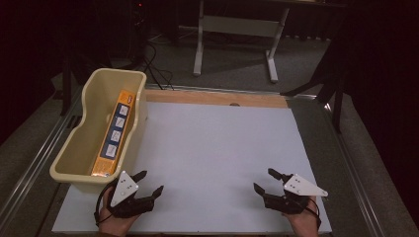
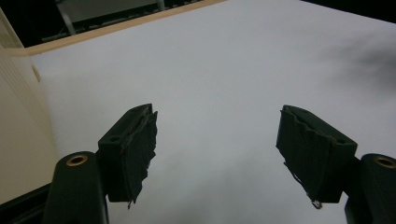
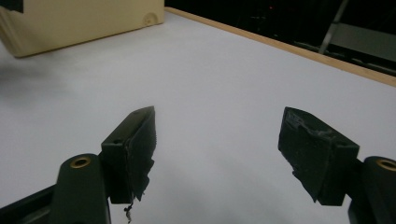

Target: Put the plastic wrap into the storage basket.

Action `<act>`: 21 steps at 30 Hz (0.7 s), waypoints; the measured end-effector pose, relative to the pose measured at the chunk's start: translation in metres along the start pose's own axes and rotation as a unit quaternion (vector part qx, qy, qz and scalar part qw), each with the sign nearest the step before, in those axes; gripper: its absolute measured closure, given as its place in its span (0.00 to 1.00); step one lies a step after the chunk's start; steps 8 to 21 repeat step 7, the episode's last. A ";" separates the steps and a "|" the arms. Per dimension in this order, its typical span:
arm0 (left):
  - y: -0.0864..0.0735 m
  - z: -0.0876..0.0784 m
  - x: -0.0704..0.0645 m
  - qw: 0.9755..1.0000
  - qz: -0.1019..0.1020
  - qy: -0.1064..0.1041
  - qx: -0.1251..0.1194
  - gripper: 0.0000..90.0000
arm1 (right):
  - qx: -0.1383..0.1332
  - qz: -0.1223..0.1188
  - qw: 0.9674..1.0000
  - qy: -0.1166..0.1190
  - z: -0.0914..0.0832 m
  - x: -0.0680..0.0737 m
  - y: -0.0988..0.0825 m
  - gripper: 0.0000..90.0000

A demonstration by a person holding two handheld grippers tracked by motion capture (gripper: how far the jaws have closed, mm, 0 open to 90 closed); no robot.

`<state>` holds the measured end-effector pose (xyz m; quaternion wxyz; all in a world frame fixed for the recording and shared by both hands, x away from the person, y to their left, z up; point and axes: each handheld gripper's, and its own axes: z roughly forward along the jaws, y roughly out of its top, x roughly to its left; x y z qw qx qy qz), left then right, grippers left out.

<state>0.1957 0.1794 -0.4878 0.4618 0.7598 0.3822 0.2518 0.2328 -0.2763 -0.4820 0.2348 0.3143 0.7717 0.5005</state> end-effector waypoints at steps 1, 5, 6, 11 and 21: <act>0.000 0.000 0.000 1.000 0.000 0.001 0.001 0.31 | -0.002 0.001 1.000 0.006 0.001 0.000 0.000 0.30; 0.000 0.000 0.000 1.000 0.000 -0.005 0.000 0.31 | -0.003 -0.002 1.000 0.016 0.003 0.001 0.000 0.30; 0.000 0.001 0.000 1.000 0.001 -0.007 -0.001 0.31 | -0.001 -0.003 1.000 0.017 0.004 0.002 -0.001 0.30; 0.000 0.001 -0.001 1.000 0.002 -0.009 -0.001 0.31 | 0.001 -0.006 1.000 0.018 0.005 0.001 -0.001 0.30; 0.000 0.001 -0.001 1.000 0.002 -0.009 -0.001 0.31 | 0.001 -0.006 1.000 0.018 0.005 0.001 -0.001 0.30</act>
